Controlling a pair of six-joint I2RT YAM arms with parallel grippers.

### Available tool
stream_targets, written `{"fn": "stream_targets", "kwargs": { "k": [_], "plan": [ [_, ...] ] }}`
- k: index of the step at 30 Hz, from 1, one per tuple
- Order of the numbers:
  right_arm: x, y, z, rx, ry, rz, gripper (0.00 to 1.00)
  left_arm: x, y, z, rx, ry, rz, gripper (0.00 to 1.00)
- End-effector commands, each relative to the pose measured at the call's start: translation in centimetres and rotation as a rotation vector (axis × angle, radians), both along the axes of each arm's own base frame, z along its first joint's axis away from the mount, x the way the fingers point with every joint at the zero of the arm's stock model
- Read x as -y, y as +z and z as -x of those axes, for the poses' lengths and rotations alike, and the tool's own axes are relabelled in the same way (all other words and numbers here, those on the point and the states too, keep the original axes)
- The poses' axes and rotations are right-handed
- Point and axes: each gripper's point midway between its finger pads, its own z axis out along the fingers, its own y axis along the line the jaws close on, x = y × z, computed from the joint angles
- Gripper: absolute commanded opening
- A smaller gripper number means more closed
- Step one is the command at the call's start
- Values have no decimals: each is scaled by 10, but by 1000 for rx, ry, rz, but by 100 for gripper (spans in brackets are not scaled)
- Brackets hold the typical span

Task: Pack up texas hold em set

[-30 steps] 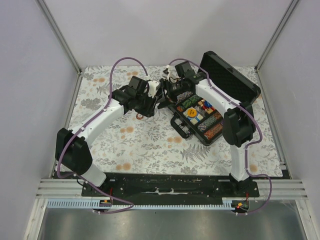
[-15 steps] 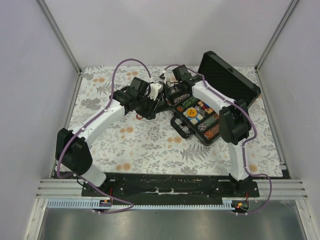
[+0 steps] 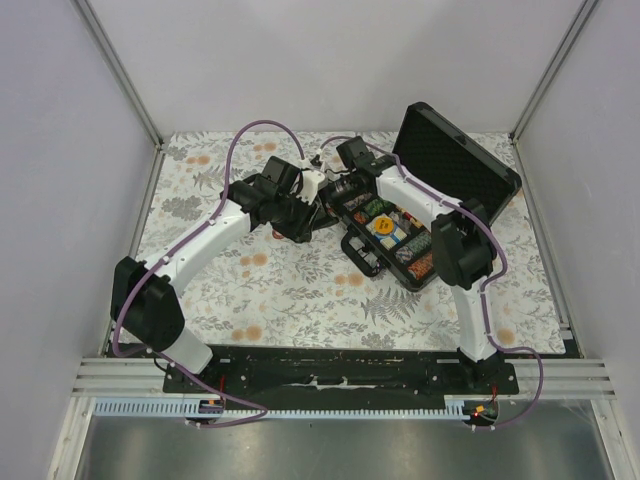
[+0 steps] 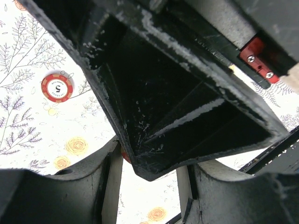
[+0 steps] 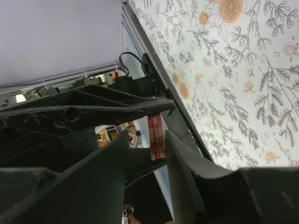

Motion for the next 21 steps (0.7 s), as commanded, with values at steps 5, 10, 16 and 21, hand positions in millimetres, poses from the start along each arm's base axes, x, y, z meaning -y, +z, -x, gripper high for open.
{"fn": "stream_targets", "kwargs": {
  "k": [5, 10, 16, 21],
  "plan": [
    [-10, -7, 19, -61, 82, -37, 33, 4, 34, -21, 140, -4, 39, 2],
    [-11, -13, 16, -66, 74, -25, 14, 5, 34, -20, 139, -7, 39, 2],
    [-13, -13, 14, -51, 65, -16, 0, 3, 32, -20, 132, 6, 34, 17],
    [-9, -9, 2, -5, 30, 0, 0, -1, 31, -21, 137, 27, 25, 74]
  ]
}}
